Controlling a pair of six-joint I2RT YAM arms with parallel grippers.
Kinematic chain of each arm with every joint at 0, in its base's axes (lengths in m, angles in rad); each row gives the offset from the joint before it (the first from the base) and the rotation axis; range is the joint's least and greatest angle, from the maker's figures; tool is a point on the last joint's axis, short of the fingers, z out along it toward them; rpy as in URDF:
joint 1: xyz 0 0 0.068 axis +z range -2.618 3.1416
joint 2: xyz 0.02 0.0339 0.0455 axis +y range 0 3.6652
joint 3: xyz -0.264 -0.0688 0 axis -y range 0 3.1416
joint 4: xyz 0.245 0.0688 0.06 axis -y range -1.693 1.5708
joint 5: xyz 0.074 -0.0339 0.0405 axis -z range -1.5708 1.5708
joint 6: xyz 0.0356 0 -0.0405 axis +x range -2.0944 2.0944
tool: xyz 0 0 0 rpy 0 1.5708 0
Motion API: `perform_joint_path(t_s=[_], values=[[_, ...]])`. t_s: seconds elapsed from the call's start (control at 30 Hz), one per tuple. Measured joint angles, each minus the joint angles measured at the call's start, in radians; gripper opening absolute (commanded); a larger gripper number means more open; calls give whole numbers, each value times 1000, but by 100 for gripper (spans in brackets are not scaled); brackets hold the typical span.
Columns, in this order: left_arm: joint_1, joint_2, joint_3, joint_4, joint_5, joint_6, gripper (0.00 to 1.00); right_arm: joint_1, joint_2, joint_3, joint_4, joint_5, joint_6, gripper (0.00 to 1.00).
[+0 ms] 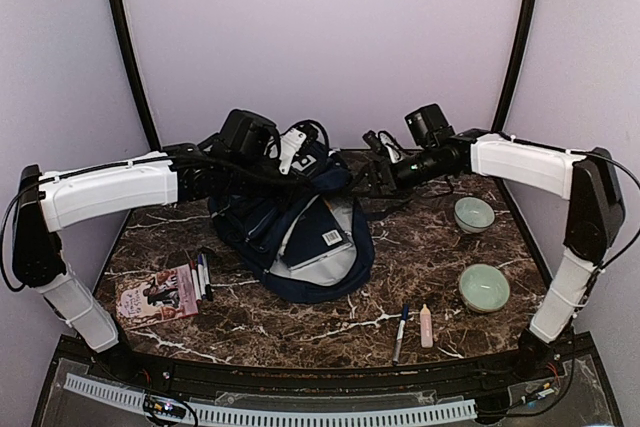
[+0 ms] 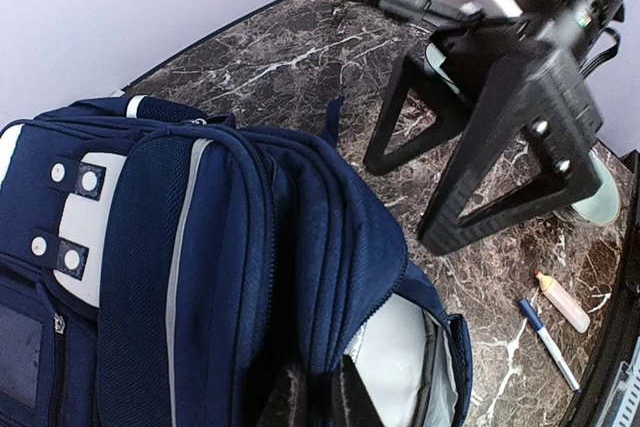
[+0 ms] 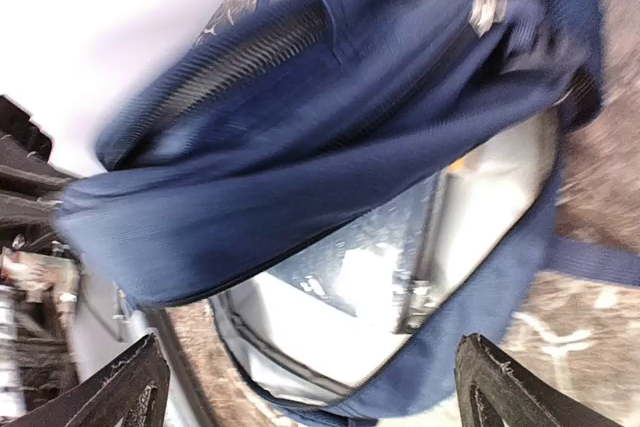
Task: Pack the student bag
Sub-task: Move the book to the largest pocket of the bag.
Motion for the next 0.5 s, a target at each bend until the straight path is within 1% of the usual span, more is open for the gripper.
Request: perform_joint_path(t_s=[0.13, 0.2, 0.33, 0.4, 0.47, 0.5], values=[[-1, -9, -17, 14, -7, 0, 0, 0, -90, 0, -49, 145, -124, 100], [-1, -13, -21, 16, -8, 0, 0, 0, -117, -6, -58, 261, -214, 100], [-1, -14, -23, 18, -10, 0, 0, 0, -159, -125, 27, 499, -397, 99], [-1, -14, -24, 21, -13, 0, 0, -5, -142, -168, 40, 542, -479, 94], [-1, -14, -27, 27, -18, 0, 0, -8, -125, -205, 44, 532, -560, 86], [-1, -14, -27, 29, -19, 0, 0, -5, -124, -227, 48, 513, -600, 81]])
